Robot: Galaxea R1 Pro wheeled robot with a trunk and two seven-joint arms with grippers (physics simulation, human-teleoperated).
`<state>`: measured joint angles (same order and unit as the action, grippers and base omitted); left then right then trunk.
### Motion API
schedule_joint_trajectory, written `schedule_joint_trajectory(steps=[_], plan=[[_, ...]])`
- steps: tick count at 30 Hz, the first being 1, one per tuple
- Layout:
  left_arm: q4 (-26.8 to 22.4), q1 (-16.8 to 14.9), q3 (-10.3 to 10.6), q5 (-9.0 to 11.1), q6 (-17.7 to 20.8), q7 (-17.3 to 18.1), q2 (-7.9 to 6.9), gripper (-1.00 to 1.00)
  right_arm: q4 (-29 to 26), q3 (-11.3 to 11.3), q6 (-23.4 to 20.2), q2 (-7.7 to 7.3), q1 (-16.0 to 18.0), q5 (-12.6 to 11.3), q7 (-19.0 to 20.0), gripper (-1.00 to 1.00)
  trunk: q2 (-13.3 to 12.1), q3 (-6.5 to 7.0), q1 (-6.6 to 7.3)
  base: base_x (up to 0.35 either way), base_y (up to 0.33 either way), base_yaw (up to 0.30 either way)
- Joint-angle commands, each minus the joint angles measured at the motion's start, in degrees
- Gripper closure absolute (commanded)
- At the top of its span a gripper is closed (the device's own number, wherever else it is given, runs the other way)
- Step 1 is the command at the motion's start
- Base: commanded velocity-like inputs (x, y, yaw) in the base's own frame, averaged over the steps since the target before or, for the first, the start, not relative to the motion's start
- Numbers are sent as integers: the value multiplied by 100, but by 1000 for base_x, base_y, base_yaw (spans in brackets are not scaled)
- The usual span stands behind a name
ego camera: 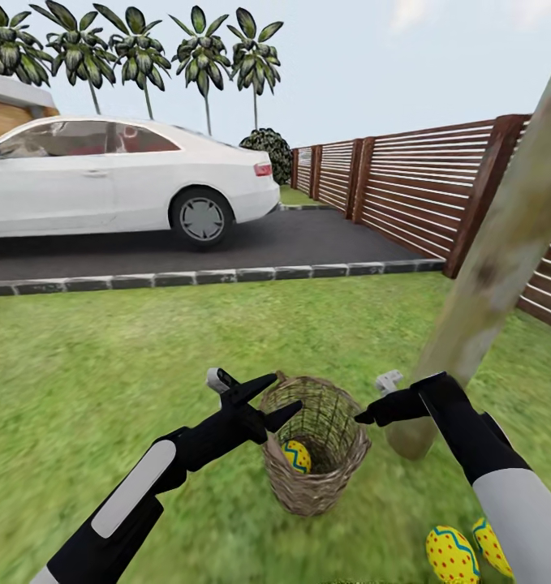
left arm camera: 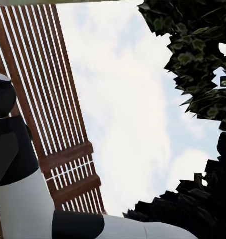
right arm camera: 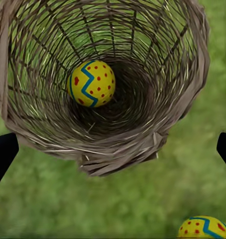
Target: Take the three Easter eggs out of the wicker basket on the lawn in the garden, then place them on the lawn next to a single tree (choose any tree) so that all three eggs are next to the same tree and none are left in the basket.
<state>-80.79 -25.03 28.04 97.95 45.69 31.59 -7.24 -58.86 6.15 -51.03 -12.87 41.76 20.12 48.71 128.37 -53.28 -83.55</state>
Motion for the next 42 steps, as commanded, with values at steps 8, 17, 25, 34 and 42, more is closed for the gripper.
schedule_joint_trajectory(steps=[8, 17, 25, 34, 42], plan=[[2, -4, 8, 31, 25, 11, -6, -100, 3, 9, -12, 3, 1, 62, 42, -100, 2, 19, 1, 53, 290, -279], [1, -6, 8, 31, 28, 10, -5, -100, 89, 9, 12, 4, 2, 62, 27, -100, 2, 47, 1, 147, 299, -279], [-6, -6, 8, 31, 29, 11, -5, -100, 101, 13, 14, 4, -1, 76, 16, -100, 2, 71, 1, 199, 292, -279], [-44, -6, -56, 164, 37, 7, -30, -100, 217, 57, 45, 230, -1, 166, -2, -100, 2, 78, 1, 195, 219, -95], [-54, -8, -561, 189, 232, 233, -535, -100, 209, 192, 32, 781, -2, 187, -299, -100, 2, 78, 1, 8, 7, -1]])
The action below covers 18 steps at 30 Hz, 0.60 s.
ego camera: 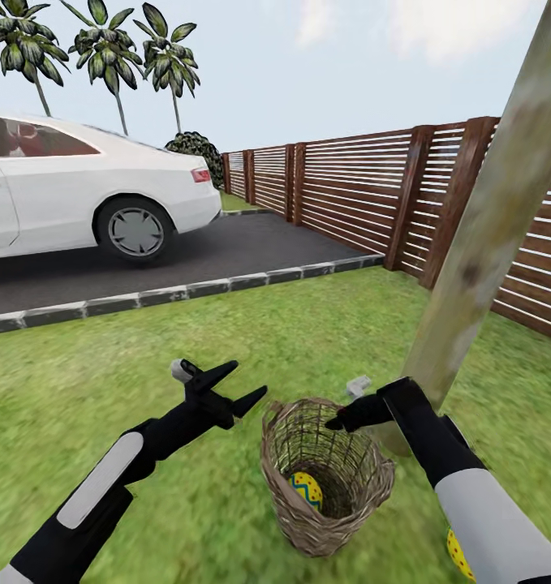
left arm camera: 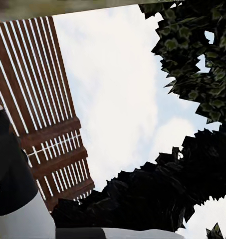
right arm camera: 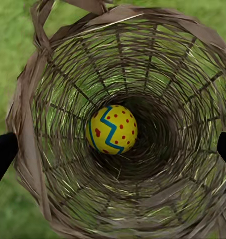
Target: Take the three Easter eggs out of the wicker basket on the lawn in the garden, then place them on the lawn next to a single tree (choose any tree) so that all three eggs are next to the same tree and none are left in the basket.
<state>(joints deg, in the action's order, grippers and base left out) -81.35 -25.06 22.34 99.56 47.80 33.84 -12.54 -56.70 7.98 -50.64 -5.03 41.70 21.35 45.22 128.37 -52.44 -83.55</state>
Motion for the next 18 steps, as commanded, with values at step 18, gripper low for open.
schedule_joint_trajectory(steps=[18], plan=[[84, 35, -10, 27, 9, 1429, -568, -100, 1164, 160, -21, 813, 107, 310, -1758, -100, 2, -6, 1, 0, 0, 0]])
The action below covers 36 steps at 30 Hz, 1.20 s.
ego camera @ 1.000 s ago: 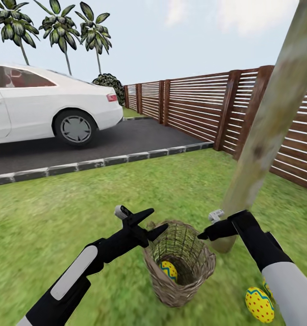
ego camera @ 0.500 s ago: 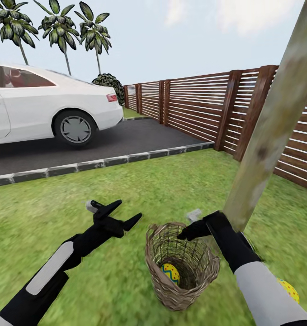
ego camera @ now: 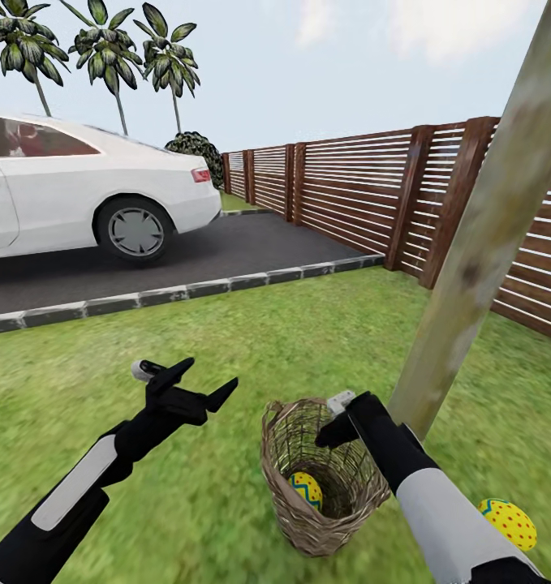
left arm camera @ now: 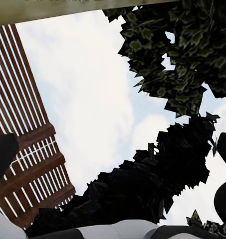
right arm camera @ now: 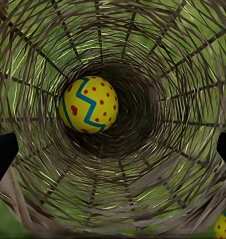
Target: Take the three Easter eggs out of the wicker basket on the lawn in the garden, then place them on the lawn next to a single tree (choose any tree) so that all three eggs are next to the same tree and none are left in the basket.
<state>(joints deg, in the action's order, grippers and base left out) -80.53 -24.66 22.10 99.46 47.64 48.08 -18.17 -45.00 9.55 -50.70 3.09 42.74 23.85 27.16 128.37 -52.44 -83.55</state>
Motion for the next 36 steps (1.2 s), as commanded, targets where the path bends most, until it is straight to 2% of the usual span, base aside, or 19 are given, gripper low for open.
schedule_joint_trajectory(steps=[1, 10, 12, 13, 16, 17, 19, 20, 21, 24, 27, 31, 32, 35, 36], plan=[[2, 0, 13, 34, 21, 11, -4, -100, 0, 3, -17, 4, 5, 55, 50, -100, 43, -23, -21, 0, 0, 0], [5, 5, 13, 25, 17, 17, -2, -100, -60, -5, -2, 2, 8, 21, 52, -100, 404, -185, -219, 0, 0, 0], [7, 5, 13, 26, 17, 17, -2, -100, 23, -9, 21, 9, 98, -2, 32, -100, 484, -221, -263, 0, 0, 0], [8, 5, 13, 27, 17, 17, -2, -100, 115, -13, 29, 16, 172, -8, 17, -100, 524, -239, -284, 0, 0, 0], [10, 5, 13, 30, 17, 17, -2, -100, 1075, -38, 159, 167, 698, -13, -106, -100, 644, -293, -350, 0, 0, 0], [11, 5, 16, 30, 17, 17, -2, -100, 1674, -46, 549, 268, 988, -15, -401, -100, 684, -311, -372, 0, 0, 0], [11, 5, 16, 30, 17, 17, -2, -100, 1950, -51, 823, 346, 1092, -21, -742, -100, 764, -347, -416, 0, 0, 0], [11, 5, 15, 30, 17, 17, -2, -100, 2219, -56, 1131, 453, 1157, -38, -1268, -100, 805, -365, -438, 0, 0, 0], [11, 5, 14, 30, 17, 17, -2, -100, 2335, -57, 1265, 509, 1178, -83, -1507, -100, 845, -383, -460, 0, 0, 0], [11, 5, 15, 30, 17, 17, -2, -100, 2435, -53, 1376, 557, 1197, -298, -1701, -100, 965, -436, -526, 0, 0, 0], [11, 5, 17, 30, 17, 17, -2, -100, 2460, -49, 1382, 571, 1200, -404, -1724, -100, 1085, -490, -592, 0, 0, 0], [100, 5, 21, 42, 17, 17, 2, -100, 2458, -42, 1368, 584, 1202, -432, -1684, -100, 1246, -562, -680, 0, 0, 0], [125, 5, 21, 46, 17, 17, 4, -100, 2453, -39, 1369, 587, 1201, -432, -1608, -100, 1286, -580, -702, 0, 0, 0], [163, 5, 22, 54, 19, 17, 6, -100, 2410, -17, 1363, 582, 1201, -426, -949, -100, 1406, -634, -768, 0, 0, 0], [165, 5, 21, 55, 18, 17, 7, -100, 2400, -13, 1356, 581, 1201, -422, -881, -100, 1446, -652, -790, 0, 0, 0]])
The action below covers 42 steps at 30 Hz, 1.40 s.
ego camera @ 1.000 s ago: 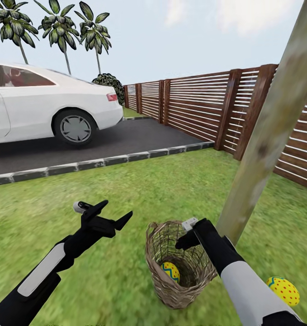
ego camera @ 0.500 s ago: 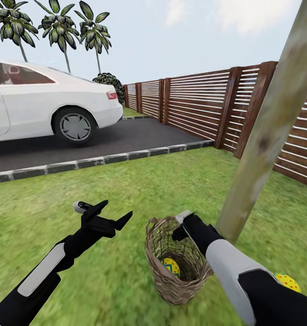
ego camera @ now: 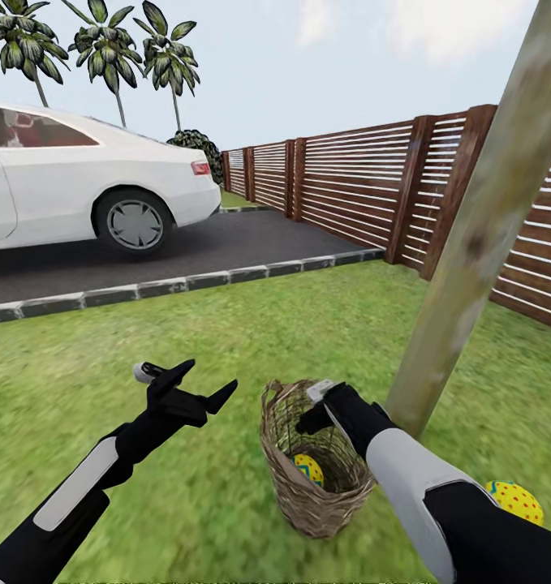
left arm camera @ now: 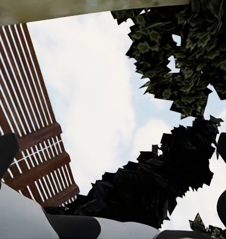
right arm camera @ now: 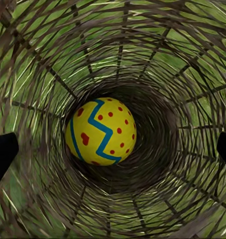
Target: Take the three Easter eggs out of the wicker basket on the lawn in the garden, then place them on the lawn next to a single tree (choose any tree) so that all three eggs are next to the same tree and none are left in the basket.
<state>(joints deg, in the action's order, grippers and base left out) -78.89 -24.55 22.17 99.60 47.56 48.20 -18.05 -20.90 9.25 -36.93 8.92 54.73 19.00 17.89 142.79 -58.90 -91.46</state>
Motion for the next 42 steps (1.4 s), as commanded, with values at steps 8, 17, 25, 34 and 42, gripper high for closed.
schedule_joint_trajectory(steps=[8, 17, 25, 34, 42], plan=[[5, -6, 13, 35, 27, 5, -5, -100, -94, 22, -39, -8, 2, 55, 149, -100, 54, -179, -40, 0, 0, 0], [36, -6, 15, 33, 26, 5, -1, -100, 82, 16, -36, 9, 170, 15, -761, -100, 66, -378, -63, 0, 0, 0], [58, -6, 15, 33, 31, 5, 12, -100, 507, 2, -17, 5, 384, 7, -880, -100, 77, -555, -83, 0, 0, 0], [58, -6, 15, 33, 34, 5, 12, -100, 613, -8, 17, 13, 388, 26, -832, -100, 89, -755, -107, 0, 0, 0], [58, -6, 14, 33, 37, 5, 12, -100, 583, -11, 36, 9, 384, 25, -831, -100, 99, -932, -127, 0, 0, 0]])
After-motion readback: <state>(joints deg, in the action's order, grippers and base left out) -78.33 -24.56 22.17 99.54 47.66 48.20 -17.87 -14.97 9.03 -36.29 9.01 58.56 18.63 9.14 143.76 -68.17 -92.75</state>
